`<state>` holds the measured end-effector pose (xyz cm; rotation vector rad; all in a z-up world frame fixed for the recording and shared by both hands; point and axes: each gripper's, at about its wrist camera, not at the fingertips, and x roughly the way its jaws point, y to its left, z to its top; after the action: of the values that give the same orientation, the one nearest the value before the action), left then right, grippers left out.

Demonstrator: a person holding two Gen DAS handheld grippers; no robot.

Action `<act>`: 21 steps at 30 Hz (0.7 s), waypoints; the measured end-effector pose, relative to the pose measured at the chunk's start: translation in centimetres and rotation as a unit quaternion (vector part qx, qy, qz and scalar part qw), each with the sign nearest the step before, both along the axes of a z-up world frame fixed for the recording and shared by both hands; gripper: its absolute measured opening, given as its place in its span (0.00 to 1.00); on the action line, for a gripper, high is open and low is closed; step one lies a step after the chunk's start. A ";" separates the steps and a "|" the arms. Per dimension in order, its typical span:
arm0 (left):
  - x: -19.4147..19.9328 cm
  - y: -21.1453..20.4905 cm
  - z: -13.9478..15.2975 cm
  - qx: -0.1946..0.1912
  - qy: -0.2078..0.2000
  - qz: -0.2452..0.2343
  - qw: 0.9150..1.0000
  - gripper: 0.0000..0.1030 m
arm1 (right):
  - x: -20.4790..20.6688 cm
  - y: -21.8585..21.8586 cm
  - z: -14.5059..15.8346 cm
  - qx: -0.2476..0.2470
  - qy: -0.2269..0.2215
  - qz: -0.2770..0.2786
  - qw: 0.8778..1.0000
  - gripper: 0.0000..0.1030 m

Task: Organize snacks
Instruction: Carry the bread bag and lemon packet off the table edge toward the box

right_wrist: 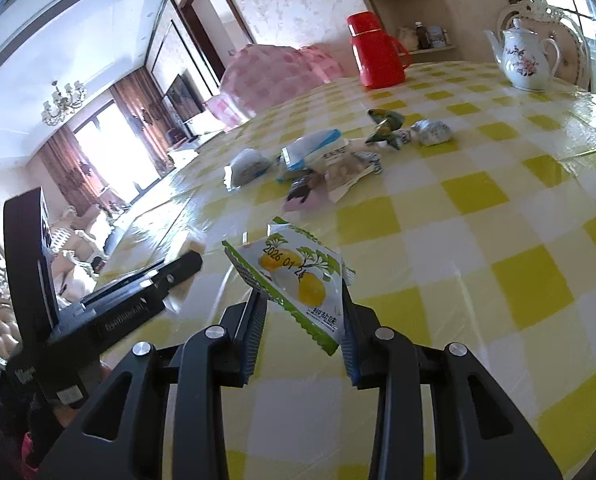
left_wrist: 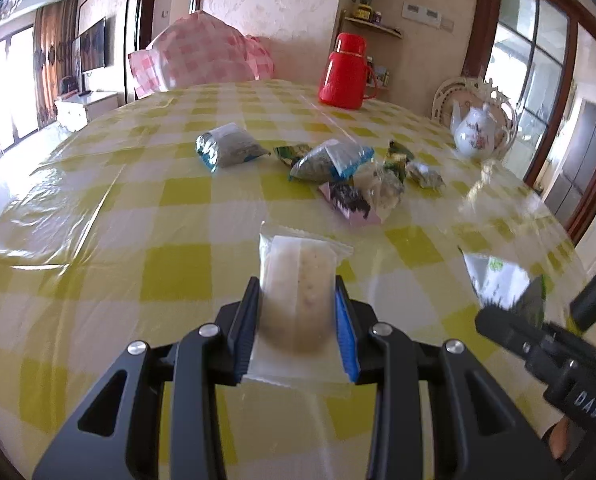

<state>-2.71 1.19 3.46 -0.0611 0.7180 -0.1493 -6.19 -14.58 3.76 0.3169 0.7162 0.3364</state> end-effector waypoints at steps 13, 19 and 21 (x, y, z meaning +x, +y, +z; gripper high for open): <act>-6.6 0.2 0.7 0.029 0.004 -0.020 0.999 0.34 | -3.7 2.1 0.1 0.025 -0.006 0.042 0.999 0.33; -10.1 2.7 1.4 0.047 0.004 -0.015 0.999 0.34 | -5.4 4.3 0.3 0.020 -0.007 0.079 0.997 0.33; -11.1 3.7 1.8 0.057 -0.001 -0.009 0.998 0.34 | -5.8 5.2 0.3 0.016 -0.005 0.091 0.996 0.33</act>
<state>-13.84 4.88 5.28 0.0536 0.7243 -0.1255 -11.95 -9.35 4.05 0.2798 0.7315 0.5223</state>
